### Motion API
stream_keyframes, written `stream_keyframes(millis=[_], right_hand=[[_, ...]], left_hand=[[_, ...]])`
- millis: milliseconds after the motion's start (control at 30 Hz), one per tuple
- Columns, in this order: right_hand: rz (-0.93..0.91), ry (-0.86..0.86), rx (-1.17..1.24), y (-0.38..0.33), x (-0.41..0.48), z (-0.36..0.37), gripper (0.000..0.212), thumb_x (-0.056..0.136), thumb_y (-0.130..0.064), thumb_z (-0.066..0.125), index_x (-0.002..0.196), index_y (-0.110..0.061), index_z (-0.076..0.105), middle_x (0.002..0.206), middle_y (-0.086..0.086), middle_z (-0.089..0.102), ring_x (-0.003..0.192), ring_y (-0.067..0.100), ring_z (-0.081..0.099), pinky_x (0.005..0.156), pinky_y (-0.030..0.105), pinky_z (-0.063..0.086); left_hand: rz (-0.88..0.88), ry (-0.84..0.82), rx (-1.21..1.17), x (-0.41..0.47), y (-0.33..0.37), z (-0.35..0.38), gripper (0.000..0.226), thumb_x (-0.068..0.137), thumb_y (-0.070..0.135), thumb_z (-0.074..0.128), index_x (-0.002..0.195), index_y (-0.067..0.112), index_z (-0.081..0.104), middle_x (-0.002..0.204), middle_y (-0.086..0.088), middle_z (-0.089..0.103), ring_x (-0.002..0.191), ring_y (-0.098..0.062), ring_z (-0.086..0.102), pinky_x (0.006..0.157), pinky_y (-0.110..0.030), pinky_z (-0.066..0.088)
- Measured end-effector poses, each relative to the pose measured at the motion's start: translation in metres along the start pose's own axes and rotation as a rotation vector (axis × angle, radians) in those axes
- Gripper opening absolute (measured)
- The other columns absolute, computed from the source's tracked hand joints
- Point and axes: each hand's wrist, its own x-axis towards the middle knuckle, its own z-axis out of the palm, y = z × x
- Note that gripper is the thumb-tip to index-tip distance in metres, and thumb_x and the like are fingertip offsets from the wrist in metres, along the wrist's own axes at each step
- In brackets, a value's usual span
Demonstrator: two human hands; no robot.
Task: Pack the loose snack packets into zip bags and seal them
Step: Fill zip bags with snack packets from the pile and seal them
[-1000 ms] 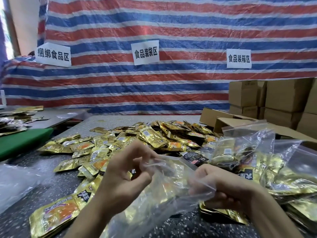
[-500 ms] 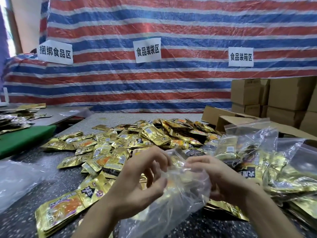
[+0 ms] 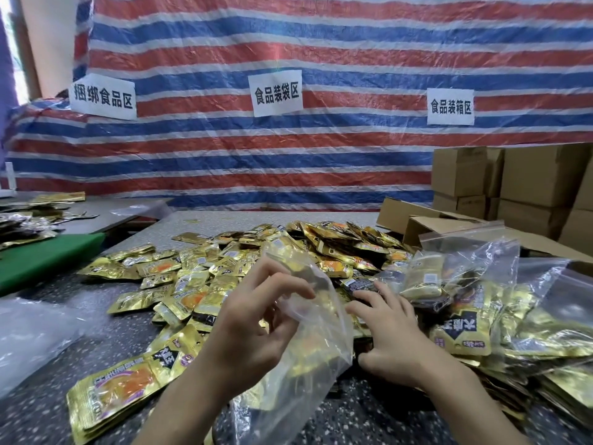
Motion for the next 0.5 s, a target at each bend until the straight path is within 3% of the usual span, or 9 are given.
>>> stream_keyframes(millis=[100, 200, 333, 367, 433, 500], right_hand=[[0.023, 0.111, -0.007, -0.001, 0.001, 0.003, 0.067, 0.083, -0.015, 0.055, 0.141, -0.048, 0.043, 0.157, -0.017, 0.028, 0.153, 0.017, -0.011, 0.122, 0.048, -0.013], [0.006, 0.211, 0.027, 0.001, 0.002, 0.005, 0.052, 0.096, -0.026, 0.053, 0.142, -0.049, 0.045, 0.152, -0.024, 0.039, 0.154, 0.015, -0.002, 0.123, 0.046, -0.009], [-0.017, 0.440, 0.099, -0.001, 0.002, 0.001, 0.035, 0.099, -0.031, 0.057, 0.132, -0.042, 0.060, 0.135, -0.015, 0.059, 0.145, 0.014, 0.032, 0.122, 0.042, 0.017], [-0.026, 0.521, 0.147, -0.002, 0.002, -0.001, 0.032, 0.099, -0.028, 0.059, 0.129, -0.037, 0.064, 0.128, -0.012, 0.063, 0.135, 0.015, 0.045, 0.117, 0.042, 0.030], [-0.050, 0.675, 0.302, -0.004, 0.001, -0.005, 0.026, 0.099, -0.021, 0.059, 0.123, -0.025, 0.068, 0.109, -0.013, 0.067, 0.103, 0.006, 0.062, 0.091, 0.035, 0.053], [-0.057, 0.796, 0.488, -0.005, 0.000, -0.009, 0.019, 0.099, -0.020, 0.057, 0.114, -0.028, 0.068, 0.095, -0.020, 0.068, 0.083, -0.001, 0.064, 0.068, 0.021, 0.054]], left_hand=[[-0.004, -0.018, -0.023, -0.002, 0.001, -0.001, 0.018, 0.076, -0.003, 0.066, 0.088, 0.011, 0.068, 0.089, -0.001, 0.051, 0.077, -0.007, 0.051, 0.062, -0.010, 0.040], [-0.032, -0.071, -0.076, -0.004, 0.002, -0.002, 0.013, 0.077, 0.014, 0.056, 0.087, 0.014, 0.064, 0.092, 0.007, 0.049, 0.084, -0.008, 0.052, 0.072, -0.011, 0.040], [-0.084, -0.151, -0.041, -0.008, -0.002, 0.002, 0.014, 0.078, 0.022, 0.056, 0.091, 0.028, 0.060, 0.103, 0.011, 0.052, 0.096, -0.017, 0.058, 0.076, -0.038, 0.049], [-0.082, -0.176, -0.018, -0.009, -0.003, 0.003, 0.016, 0.079, 0.023, 0.057, 0.092, 0.033, 0.059, 0.105, 0.013, 0.051, 0.096, -0.017, 0.058, 0.076, -0.041, 0.049], [-0.080, -0.213, 0.020, -0.011, -0.004, 0.005, 0.020, 0.082, 0.027, 0.057, 0.098, 0.038, 0.058, 0.108, 0.020, 0.047, 0.093, -0.013, 0.058, 0.076, -0.038, 0.051], [-0.092, -0.225, 0.043, -0.012, -0.005, 0.007, 0.022, 0.083, 0.032, 0.056, 0.102, 0.043, 0.058, 0.109, 0.025, 0.043, 0.091, -0.009, 0.056, 0.075, -0.029, 0.050]])
